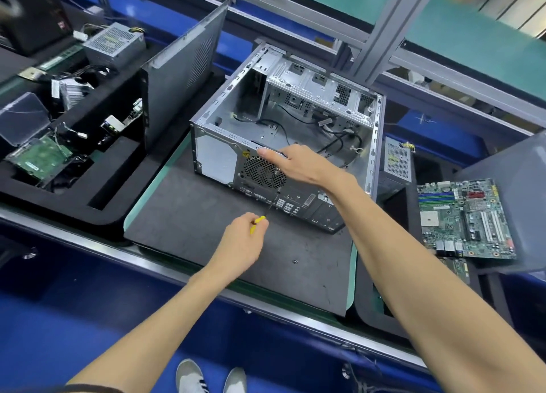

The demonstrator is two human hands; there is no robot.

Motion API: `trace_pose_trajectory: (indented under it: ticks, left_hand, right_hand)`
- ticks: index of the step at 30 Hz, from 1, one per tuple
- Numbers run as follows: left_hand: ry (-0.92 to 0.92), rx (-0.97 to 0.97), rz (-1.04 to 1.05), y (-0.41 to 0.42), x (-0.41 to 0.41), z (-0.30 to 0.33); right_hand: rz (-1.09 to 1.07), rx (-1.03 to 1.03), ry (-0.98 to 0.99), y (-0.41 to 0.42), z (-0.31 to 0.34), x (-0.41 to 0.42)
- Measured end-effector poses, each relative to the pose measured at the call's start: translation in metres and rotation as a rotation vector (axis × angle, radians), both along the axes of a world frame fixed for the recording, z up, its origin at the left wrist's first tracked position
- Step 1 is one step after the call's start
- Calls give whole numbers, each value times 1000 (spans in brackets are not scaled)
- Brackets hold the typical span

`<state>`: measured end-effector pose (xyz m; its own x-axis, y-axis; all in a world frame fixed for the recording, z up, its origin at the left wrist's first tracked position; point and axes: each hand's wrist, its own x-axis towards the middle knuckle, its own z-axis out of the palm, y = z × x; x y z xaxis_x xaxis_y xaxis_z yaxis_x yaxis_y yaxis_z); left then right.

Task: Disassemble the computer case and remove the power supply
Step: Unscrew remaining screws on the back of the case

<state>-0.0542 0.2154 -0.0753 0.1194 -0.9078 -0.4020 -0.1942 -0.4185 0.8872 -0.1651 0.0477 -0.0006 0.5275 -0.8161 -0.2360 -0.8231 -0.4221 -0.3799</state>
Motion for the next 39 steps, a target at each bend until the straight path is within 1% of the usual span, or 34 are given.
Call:
trace_pose_trajectory:
  ticks: [1, 2, 3, 4, 5, 6, 8, 11, 13, 16, 17, 18, 19, 21, 22, 23, 24, 25, 26, 27, 29, 30, 31, 32, 33, 35, 36, 37, 38, 39]
  left_hand:
    - [-316, -70, -75, 2, -3, -2]
    - [-537, -106, -133, 3, -6, -4]
    - [-672, -129, -168, 3, -8, -6]
    - [-737, -143, -185, 4, -11, -8]
    - [-746, -143, -189, 3, -13, -10]
    - [-700, -134, -185, 2, -14, -10]
    - [-552, -107, -151, -1, -14, -11]
    - [-429, -97, -105, -2, -13, -13]
    - [-389, -108, -89, -3, -13, -14]
    - [-393, -105, -77, -6, -9, -16]
    - [-412, -102, -83, -6, -7, -16]
    - [-475, -110, -95, -7, -7, -16]
    - [-602, -135, -118, -6, -9, -17]
    - [-935, -196, -142, -4, -17, -18]
    - [-1061, -204, -147, -2, -23, -17]
    - [-1157, -184, -168, -1, -29, -15]
    - [-1211, -164, -181, 0, -35, -16]
    - [-1231, -153, -193, -1, -37, -17]
    - [-1190, -136, -165, -3, -37, -18]
    - [-1082, -129, -119, -6, -36, -17]
    - [-756, -114, -91, -14, -36, -14]
    - [-667, -113, -110, -16, -35, -14]
    - [-658, -113, -123, -16, -35, -12]
    - [-742, -113, -119, -13, -33, -13]
    - [-924, -123, -137, -9, -32, -12]
    - [-1223, 1, -270, -1, -34, -5]
    - [-1316, 3, -253, -2, -33, -3]
    - [-1351, -77, -233, -5, -32, -5]
    - [-1337, -98, -235, -7, -31, -9]
    - [-1261, -82, -253, -10, -32, -10]
  right_hand:
    - [3, 2, -3, 0, 0, 0]
    - [8, -1, -6, 0, -1, 0]
    - [13, -6, -9, 0, -1, 0]
    - [19, -12, -14, 0, -2, 0]
    - [24, -19, -22, 0, -2, -1]
    - [28, -27, -28, 0, -3, -1]
    - [39, -46, -32, -1, -3, -2]
    - [60, -52, -36, -3, -6, -2]
    - [71, -57, -42, -5, -9, -2]
    - [87, -74, -32, -8, -13, -1]
    - [92, -83, -29, -9, -14, 0]
    - [97, -92, -27, -10, -15, 0]
    - [97, -98, -28, -11, -16, 0]
    - [94, -110, -32, -12, -17, 0]
    - [93, -113, -36, -13, -17, 0]
    - [92, -114, -39, -14, -18, 0]
    - [90, -115, -43, -14, -19, 0]
    - [89, -114, -47, -15, -20, 0]
    - [88, -116, -52, -15, -21, 0]
    - [87, -118, -56, -16, -22, 0]
    - [83, -122, -57, -16, -23, 1]
    - [81, -125, -56, -16, -24, 1]
    - [81, -128, -55, -16, -24, 1]
    - [81, -131, -56, -16, -24, 1]
    - [80, -130, -56, -17, -24, 1]
    - [76, -129, -50, -17, -24, 1]
    - [73, -128, -48, -17, -25, 1]
    - [68, -126, -51, -18, -26, 1]
    - [64, -124, -55, -17, -26, 2]
    - [59, -123, -58, -17, -27, 2]
